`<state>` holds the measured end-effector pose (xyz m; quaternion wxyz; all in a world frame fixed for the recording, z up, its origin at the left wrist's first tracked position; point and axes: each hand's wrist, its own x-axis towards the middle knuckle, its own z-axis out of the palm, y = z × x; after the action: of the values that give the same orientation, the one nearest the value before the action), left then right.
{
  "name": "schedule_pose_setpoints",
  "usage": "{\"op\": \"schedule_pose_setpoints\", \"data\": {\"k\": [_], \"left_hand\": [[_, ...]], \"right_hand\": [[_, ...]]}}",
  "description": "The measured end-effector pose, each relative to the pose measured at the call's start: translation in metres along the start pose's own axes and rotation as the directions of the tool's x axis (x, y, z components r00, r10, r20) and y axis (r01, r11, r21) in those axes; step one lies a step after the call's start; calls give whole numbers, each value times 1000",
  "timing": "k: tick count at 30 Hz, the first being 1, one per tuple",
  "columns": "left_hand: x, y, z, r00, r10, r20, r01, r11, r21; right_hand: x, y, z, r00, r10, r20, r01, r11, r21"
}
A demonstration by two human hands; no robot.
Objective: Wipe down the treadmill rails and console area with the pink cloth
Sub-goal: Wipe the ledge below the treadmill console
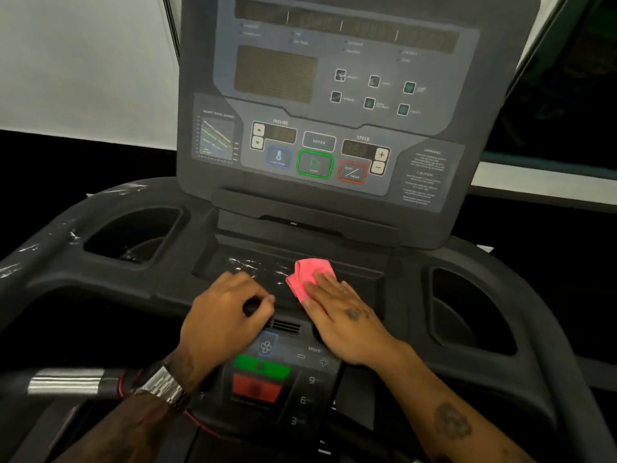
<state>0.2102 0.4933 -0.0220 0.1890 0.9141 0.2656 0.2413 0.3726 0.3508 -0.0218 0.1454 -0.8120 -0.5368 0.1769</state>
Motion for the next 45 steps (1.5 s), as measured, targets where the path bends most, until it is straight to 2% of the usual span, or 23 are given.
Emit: {"op": "schedule_pose_setpoints", "data": {"k": [4, 7, 9, 10, 12, 13, 15, 16, 18, 20, 23, 27, 33, 36, 38, 42, 45], "left_hand": [[-1, -3, 0, 1000, 20, 12, -19, 997, -80], [5, -9, -1, 998, -56, 18, 59, 972, -228], [13, -13, -4, 992, -116, 39, 122, 915, -384], [17, -14, -6, 994, -99, 54, 113, 893, -436], [33, -19, -13, 990, 96, 100, -39, 884, -466], [43, -22, -16, 963, 230, 143, -137, 869, -476], [67, -27, -15, 840, 478, 259, -312, 814, -490], [79, -28, -10, 757, 567, 325, -381, 786, -487], [96, -28, 4, 609, 658, 443, -494, 751, -438], [105, -24, 19, 510, 692, 511, -566, 717, -407], [114, -12, 33, 439, 718, 540, -585, 685, -434], [121, 14, 55, 475, 718, 509, -564, 692, -450], [118, 40, 79, 542, 695, 473, -574, 717, -396], [115, 25, 70, 526, 674, 519, -589, 729, -349], [115, 2, 56, 516, 650, 558, -550, 751, -367], [127, -54, 12, 495, 602, 626, -494, 788, -367], [125, -82, -14, 549, 537, 641, -475, 831, -290]], "right_hand": [[38, -21, -4, 982, -47, 182, 22, 991, 136], [51, -30, -9, 972, -64, 225, 24, 984, 178], [48, -33, -16, 991, -32, 129, -12, 946, 323], [43, -33, -20, 999, 18, 27, -28, 905, 425], [25, -22, -30, 960, 173, -220, -41, 865, 500], [14, -12, -33, 912, 254, -321, -72, 871, 486], [-10, 11, -32, 792, 400, -462, -198, 883, 425], [-21, 21, -26, 734, 462, -498, -277, 873, 401], [-38, 36, -11, 674, 528, -517, -376, 847, 375], [-50, 45, 9, 687, 500, -527, -397, 866, 303], [-55, 51, 23, 730, 433, -529, -382, 900, 209], [-49, 52, 24, 767, 424, -482, -449, 891, 68], [-48, 53, 28, 737, 483, -472, -488, 864, 122], [-46, 51, 28, 695, 504, -512, -539, 837, 91], [-46, 49, 28, 674, 534, -511, -574, 814, 93], [-47, 49, 30, 675, 531, -513, -571, 816, 93], [-47, 49, 31, 664, 521, -536, -570, 817, 89]]}}
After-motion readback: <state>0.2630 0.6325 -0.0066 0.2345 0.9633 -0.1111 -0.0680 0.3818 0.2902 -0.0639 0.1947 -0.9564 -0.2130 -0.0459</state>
